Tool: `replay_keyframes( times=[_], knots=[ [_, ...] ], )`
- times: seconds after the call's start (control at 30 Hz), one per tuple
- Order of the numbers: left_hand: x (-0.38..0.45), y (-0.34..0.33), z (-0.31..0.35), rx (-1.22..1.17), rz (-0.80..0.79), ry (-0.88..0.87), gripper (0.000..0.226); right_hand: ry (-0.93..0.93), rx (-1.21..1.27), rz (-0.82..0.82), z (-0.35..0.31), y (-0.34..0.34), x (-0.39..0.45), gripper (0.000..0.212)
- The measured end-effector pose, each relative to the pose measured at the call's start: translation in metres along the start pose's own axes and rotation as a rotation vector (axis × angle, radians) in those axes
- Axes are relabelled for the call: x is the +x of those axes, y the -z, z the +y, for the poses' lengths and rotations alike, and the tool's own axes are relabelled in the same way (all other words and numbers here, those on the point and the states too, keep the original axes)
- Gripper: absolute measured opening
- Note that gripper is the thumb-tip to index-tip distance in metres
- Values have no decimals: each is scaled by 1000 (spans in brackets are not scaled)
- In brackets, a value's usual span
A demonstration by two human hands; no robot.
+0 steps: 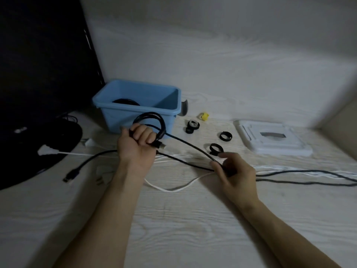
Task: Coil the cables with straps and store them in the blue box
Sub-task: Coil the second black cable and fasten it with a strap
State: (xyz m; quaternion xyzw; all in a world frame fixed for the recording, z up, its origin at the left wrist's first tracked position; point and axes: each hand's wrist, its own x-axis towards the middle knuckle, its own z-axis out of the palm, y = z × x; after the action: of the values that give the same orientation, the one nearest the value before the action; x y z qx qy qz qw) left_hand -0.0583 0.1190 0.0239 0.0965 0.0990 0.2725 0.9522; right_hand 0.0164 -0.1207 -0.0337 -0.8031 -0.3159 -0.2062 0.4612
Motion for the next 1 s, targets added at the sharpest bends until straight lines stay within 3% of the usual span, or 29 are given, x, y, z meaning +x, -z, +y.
replay_keyframes(
  times=[0.17, 0.27, 0.4, 0.47, 0.6, 0.7, 0.77, 0.9, 1.0],
  knots=[
    [-8, -7, -19, 451, -89, -232, 39, 410, -105, -207, -18, -4, -20, 11],
    [-8, 3, -39, 973, -243, -387, 29, 532, -193, -270, -27, -8, -26, 15],
    [-14, 16, -52, 1636, -521, -312, 29, 549, -225, -170, -32, 1, -10, 20],
    [-22, 15, -57, 1794, -612, -154, 34, 593, -274, -122, -31, 8, 6, 19],
    [-31, 6, -59, 1342, -563, 289, 64, 461, -242, -63, -22, 16, 41, 37],
    [-33, 6, -62, 1079, -548, 485, 58, 381, -255, -182, -9, 14, 58, 58],
    [-33, 10, -68, 997, -454, 528, 55, 288, -120, -341, -2, 8, 59, 65],
    [-30, 15, -78, 860, -270, 467, 54, -185, 553, -583, 2, 6, 46, 79],
    [-30, 20, -85, 850, -193, 432, 55, -300, 825, -623, 1, 12, 32, 45]
  ],
)
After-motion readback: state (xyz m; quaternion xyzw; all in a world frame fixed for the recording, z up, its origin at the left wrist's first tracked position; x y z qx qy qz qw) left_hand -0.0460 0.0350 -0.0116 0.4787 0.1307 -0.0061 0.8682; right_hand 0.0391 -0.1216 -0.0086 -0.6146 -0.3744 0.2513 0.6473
